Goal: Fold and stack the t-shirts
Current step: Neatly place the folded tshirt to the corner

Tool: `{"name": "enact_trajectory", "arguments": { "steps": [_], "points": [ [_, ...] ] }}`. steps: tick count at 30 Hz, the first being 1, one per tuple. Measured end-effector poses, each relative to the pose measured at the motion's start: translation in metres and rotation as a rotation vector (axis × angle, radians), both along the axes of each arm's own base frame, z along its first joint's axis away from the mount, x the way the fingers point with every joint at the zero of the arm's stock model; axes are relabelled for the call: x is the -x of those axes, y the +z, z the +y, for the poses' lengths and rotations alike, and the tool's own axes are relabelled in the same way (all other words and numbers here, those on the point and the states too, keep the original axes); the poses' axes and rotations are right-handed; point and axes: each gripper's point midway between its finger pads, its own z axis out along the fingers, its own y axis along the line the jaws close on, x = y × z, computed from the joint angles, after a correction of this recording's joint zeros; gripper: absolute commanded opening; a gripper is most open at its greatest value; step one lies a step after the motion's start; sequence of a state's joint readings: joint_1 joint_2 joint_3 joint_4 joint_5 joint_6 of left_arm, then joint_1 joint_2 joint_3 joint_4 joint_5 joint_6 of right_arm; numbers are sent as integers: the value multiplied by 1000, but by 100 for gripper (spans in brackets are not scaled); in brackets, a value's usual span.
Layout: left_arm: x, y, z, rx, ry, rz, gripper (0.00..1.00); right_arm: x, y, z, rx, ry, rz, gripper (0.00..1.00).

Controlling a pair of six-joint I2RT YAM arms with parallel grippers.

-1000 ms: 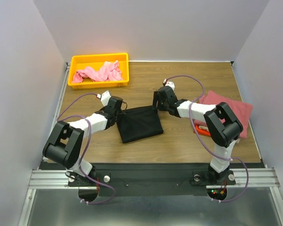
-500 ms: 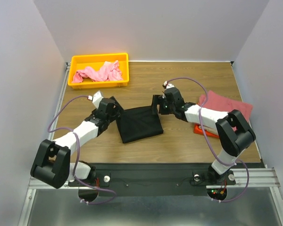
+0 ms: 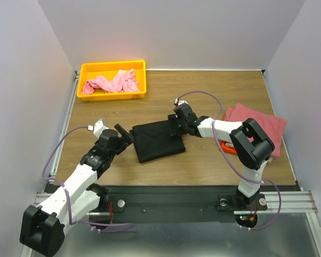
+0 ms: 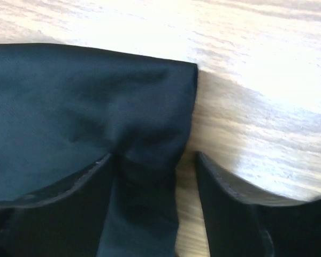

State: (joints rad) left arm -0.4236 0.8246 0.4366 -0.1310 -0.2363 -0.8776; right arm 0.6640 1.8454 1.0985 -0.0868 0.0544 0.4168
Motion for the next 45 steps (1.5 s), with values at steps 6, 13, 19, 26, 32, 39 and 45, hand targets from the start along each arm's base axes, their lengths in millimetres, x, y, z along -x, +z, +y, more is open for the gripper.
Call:
{"name": "enact_trajectory", "arguments": {
  "steps": [6, 13, 19, 26, 32, 39, 45],
  "points": [
    [12, -8, 7, -11, 10, 29, 98, -4, -6, 11, 53, -9, -19, 22],
    [15, -7, 10, -29, 8, 25, 98, -1, -5, 30, 120, -66, -73, 0],
    [16, -9, 13, -56, 2, 29, 98, 4, 2, -10, 285, -172, -116, 0],
    [14, -16, 12, -90, -25, 50, 99, 12, 50, -91, 467, -263, -160, 0],
    [13, -23, 7, -104, -60, 67, 98, 2, 104, -188, 510, -437, -188, 0],
    [12, -27, 5, -114, -81, 78, 99, 5, 147, -256, 553, -527, -197, 0],
    [11, -31, 4, -121, -85, 90, 98, -1, 179, -292, 558, -611, -216, 0]
  ]
}}
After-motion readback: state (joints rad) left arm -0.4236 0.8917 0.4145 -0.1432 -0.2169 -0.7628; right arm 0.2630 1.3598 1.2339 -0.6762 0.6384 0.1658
